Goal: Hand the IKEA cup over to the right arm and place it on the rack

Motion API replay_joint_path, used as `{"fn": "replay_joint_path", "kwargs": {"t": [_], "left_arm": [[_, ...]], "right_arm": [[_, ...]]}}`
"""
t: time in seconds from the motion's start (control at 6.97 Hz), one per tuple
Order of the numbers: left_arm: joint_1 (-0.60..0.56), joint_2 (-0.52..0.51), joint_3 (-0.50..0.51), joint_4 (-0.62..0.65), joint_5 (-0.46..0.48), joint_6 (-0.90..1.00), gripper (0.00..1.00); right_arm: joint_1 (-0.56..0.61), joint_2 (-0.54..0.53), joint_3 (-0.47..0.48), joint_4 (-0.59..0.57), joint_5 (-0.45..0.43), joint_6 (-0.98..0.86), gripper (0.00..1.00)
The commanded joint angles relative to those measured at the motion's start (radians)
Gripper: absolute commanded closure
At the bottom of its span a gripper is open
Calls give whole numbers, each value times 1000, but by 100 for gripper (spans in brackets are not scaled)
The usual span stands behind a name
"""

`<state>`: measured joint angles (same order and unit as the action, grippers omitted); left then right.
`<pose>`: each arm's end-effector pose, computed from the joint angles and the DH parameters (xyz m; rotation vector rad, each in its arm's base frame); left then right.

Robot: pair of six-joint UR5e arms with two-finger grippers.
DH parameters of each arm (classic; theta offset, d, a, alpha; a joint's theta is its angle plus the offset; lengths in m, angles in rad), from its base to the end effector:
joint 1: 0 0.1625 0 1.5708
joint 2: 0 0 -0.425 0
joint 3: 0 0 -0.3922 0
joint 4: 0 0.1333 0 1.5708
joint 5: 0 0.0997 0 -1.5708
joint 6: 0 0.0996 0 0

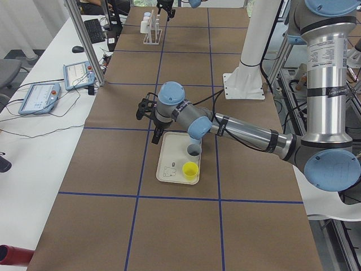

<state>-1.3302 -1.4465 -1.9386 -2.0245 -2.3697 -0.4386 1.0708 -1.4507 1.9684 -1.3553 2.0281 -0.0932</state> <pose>0.0468 -0.4508 0.4789 0.3653 0.9385 0.0973 -0.1736 -0.5041 0.3900 0.6311 -0.5860 -0.7245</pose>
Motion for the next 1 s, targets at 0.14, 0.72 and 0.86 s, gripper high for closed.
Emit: {"fn": "replay_joint_path", "kwargs": {"t": [0.14,0.72,0.86], "left_arm": [[146,148,16,-89,220,-2,0],[203,241,213,-390,228,-5,0],[227,245,217,-391,225,-6,0]], "right_arm": [[-156,51,26,136,95,464,1],[-184,73,32,130,93,489,1],[-186,72,32,130,93,489,1]]}}
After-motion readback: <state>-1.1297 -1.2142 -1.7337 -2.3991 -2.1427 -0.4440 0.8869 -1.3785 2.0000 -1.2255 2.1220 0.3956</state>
